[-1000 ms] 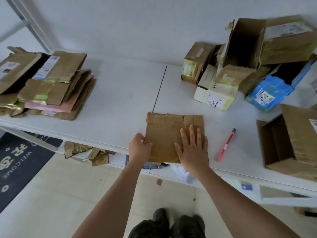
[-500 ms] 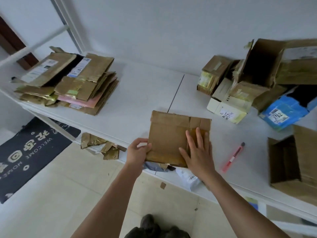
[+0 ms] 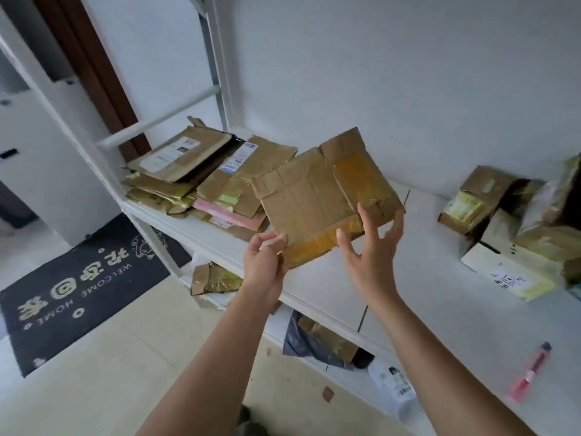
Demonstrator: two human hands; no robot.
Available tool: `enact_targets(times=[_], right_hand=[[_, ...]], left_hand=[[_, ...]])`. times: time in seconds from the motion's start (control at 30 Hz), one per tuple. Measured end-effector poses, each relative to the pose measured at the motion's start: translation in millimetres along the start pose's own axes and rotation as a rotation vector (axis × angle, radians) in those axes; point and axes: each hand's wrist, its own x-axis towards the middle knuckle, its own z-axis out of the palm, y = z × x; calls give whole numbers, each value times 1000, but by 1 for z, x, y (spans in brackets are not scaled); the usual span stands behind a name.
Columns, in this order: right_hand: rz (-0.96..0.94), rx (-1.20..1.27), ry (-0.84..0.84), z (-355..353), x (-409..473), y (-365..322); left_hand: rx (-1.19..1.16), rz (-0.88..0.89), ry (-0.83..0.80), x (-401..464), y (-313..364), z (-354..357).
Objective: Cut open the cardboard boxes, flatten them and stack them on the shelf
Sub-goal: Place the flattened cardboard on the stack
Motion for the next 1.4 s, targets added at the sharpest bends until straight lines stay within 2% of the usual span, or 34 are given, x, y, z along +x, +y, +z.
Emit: enact_targets(times=[0.07,0.13,0.3,0.4,0.47,0.57,0.6,0.67,0.77,0.83,0.87,0.93,1.03,1.13,1.3,1.4], right_hand=[[164,133,-15,34,11,-25],[219,171,-29,66,24,-52],[113,196,-40,131,75,-107],[134,280,-63,162,101,-127],[168,315,-36,177,114,-131],[105,229,-83,195,126,-122],[68,155,-115,200,131,-116],[-8,-32,-195,210,138,-99],[-77,-183,-288,220,146,-77],[-121,-226,-319,223,149,-68],[-136,-240,-331,224,151,-64],[-102,-250,-340,226,156,-57],[77,-195,-343,228,157,-54],[161,-163,-304,236,153,-58],[274,-97,-176,242,152,-66],[212,-162,-182,241,152,-66]], left_hand=[[14,1,-35,15,17,-16],[66,44,-22,37,42,-33],[229,170,42,97,109,-61],[283,129,41,129,121,-59],[239,68,67,149,118,-59],[176,-37,87,170,106,-61],[244,-54,90,176,101,-63],[562,10,83,188,92,-68],[1180,356,143,203,85,-82],[1423,619,189,212,84,-94],[1475,687,174,218,84,-100],[1536,701,88,231,84,-109],[1506,551,-74,243,89,-117],[1480,410,-220,250,101,-119],[1575,509,-195,260,124,-120],[1669,623,-180,263,122,-118]])
